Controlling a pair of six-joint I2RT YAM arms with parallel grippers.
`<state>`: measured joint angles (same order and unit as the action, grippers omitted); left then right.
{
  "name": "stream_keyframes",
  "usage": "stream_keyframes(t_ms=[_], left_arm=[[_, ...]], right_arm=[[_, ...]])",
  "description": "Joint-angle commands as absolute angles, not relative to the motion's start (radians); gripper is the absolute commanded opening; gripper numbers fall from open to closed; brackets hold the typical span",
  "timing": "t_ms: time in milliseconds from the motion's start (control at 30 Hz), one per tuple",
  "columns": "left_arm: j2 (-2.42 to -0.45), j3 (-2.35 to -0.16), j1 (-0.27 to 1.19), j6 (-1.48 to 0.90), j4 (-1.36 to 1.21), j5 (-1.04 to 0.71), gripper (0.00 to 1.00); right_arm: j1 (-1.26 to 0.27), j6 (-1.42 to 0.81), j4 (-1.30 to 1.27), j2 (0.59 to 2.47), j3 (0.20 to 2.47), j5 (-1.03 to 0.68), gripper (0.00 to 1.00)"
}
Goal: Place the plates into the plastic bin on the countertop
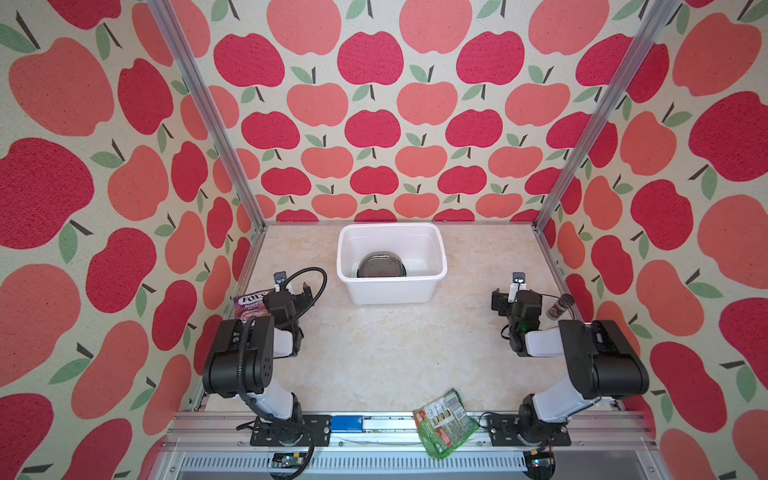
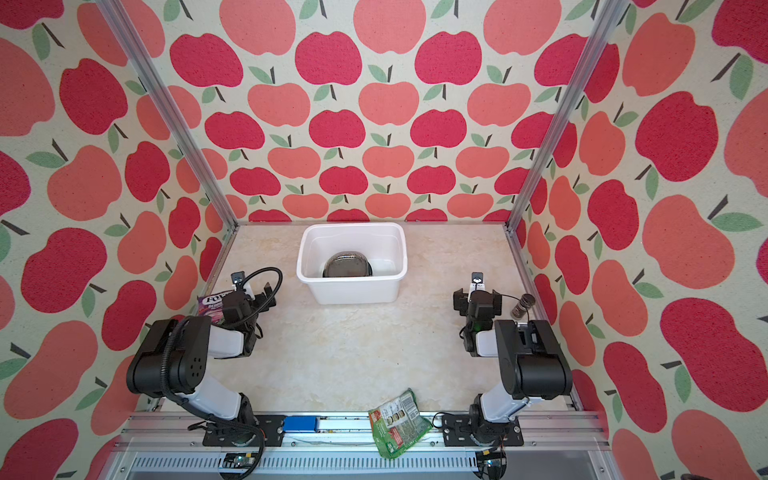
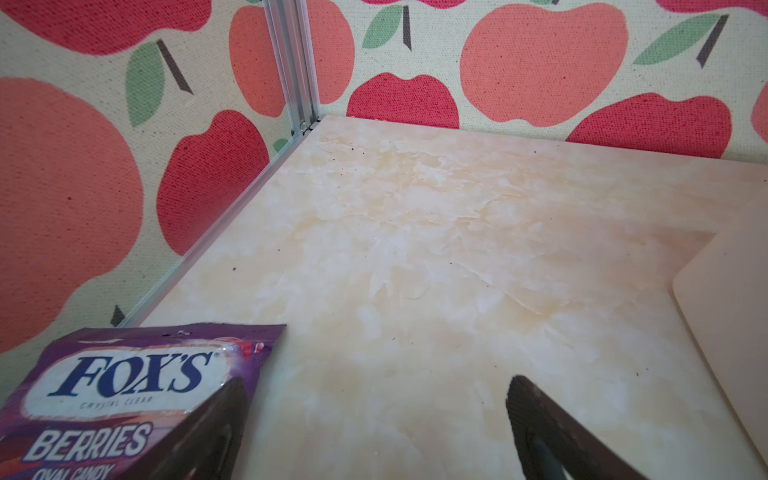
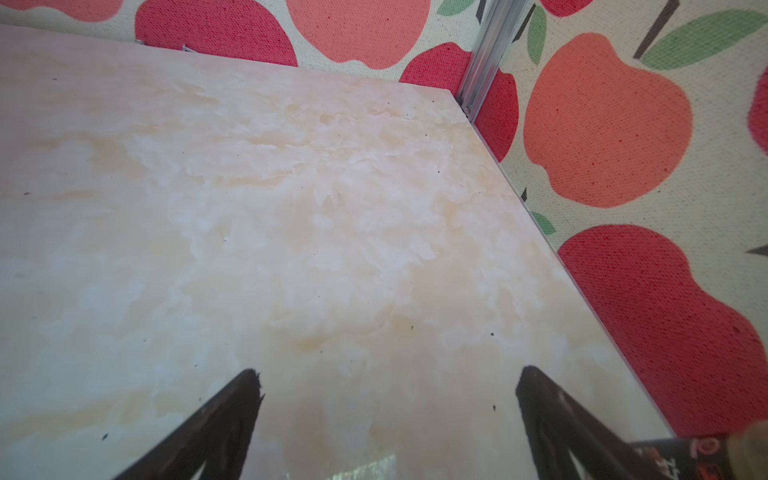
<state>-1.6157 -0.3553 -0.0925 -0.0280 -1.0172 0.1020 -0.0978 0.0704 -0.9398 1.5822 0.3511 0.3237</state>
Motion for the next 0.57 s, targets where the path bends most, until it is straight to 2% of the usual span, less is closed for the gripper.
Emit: stream_keyframes(t_ms=[0,533], left_arm=[[-1.61,-0.36,-0.095,-0.04,-0.998,0.089,0.99],[-1.612,-0.364,-0.093,-0.04,-0.995,0.091,0.99]], right_arm=[[-0.104,0.057,-1.062,1.603,0.347,0.285,0.99],[-0.086,0.051,-1.011,1.593,0.361,0.218,0.99]])
